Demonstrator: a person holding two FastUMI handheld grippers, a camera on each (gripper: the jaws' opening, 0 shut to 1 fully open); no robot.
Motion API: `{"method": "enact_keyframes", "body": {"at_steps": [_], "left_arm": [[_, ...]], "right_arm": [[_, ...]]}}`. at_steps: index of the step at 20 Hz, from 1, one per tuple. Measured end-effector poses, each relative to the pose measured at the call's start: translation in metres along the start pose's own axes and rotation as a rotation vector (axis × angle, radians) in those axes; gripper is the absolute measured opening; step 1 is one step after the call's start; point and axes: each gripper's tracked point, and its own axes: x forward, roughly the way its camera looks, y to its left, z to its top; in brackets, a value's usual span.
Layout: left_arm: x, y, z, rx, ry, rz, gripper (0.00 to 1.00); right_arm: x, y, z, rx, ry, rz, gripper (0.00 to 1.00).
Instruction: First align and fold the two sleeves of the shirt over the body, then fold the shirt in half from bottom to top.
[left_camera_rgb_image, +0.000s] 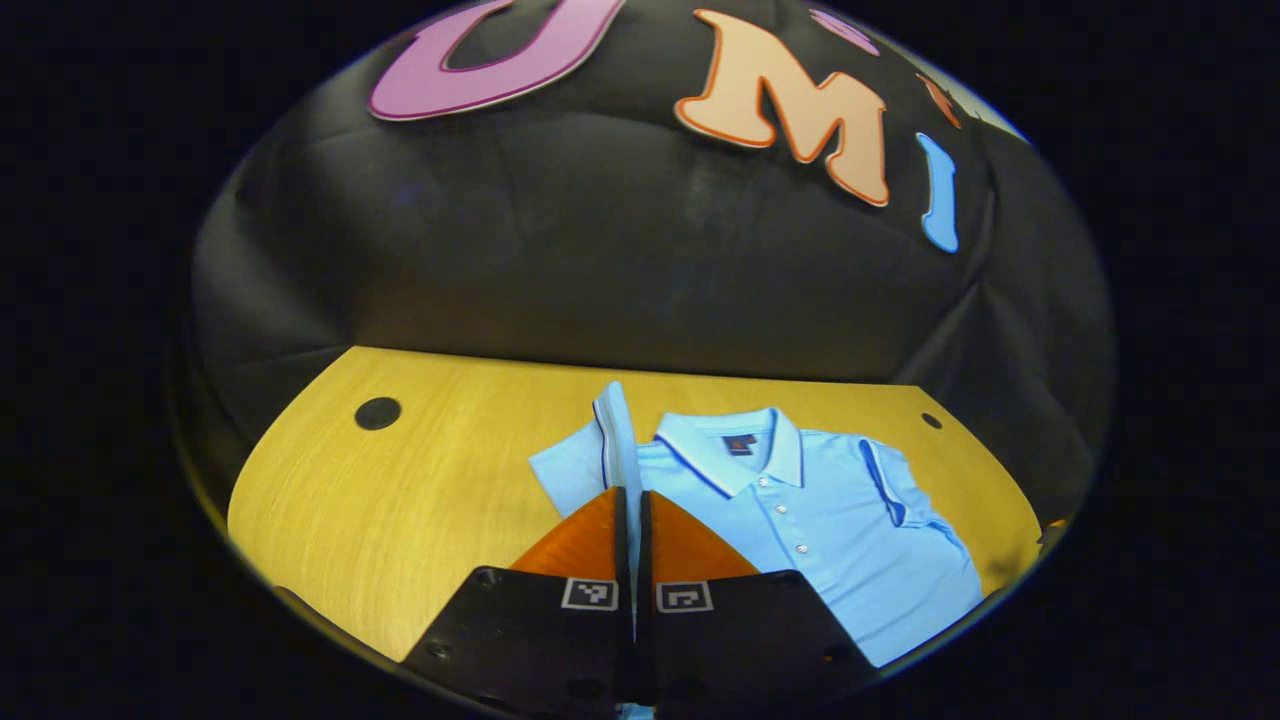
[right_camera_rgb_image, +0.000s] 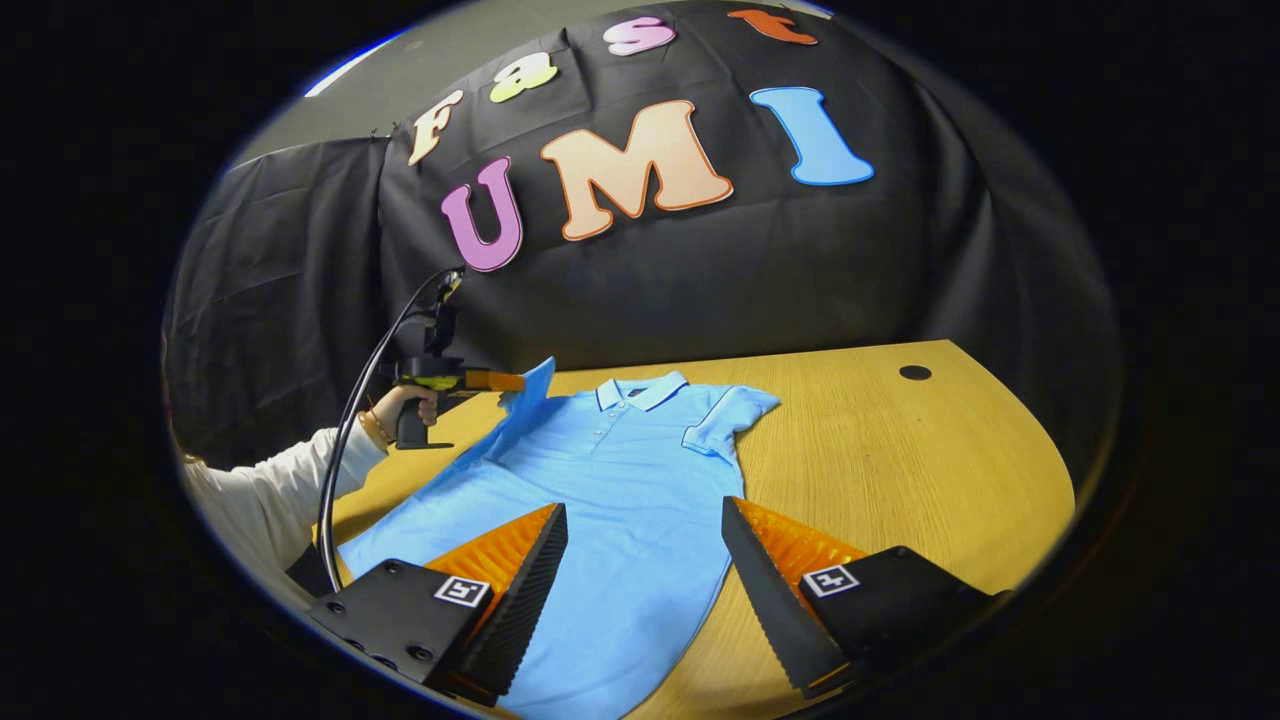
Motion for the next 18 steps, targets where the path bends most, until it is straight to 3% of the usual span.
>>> {"method": "enact_keyframes", "body": {"at_steps": [4,8,12,17,18], "left_arm": [[0.020,-0.051,-0.015,0.051,0.048,-0.080,0.00],[0.031,-0.068,-0.033,0.113,0.095,-0.072,0.01],[0.011,-0.058,-0.037,0.087,0.107,-0.040,0.24],[-0.063,-0.012,-0.062,0.121,0.108,0.072,0.70],[-0.084,-0.006,-0.070,0.128,0.106,0.085,0.65]], "right_arm": [[-0.003,-0.001,-0.002,0.011,0.009,-0.001,0.98],[-0.010,-0.004,-0.009,0.017,0.021,-0.008,0.97],[-0.017,-0.001,-0.020,0.010,0.042,-0.010,0.98],[-0.026,0.011,-0.049,-0.046,0.107,-0.015,0.97],[-0.028,0.014,-0.054,-0.064,0.121,-0.016,0.97]]}}
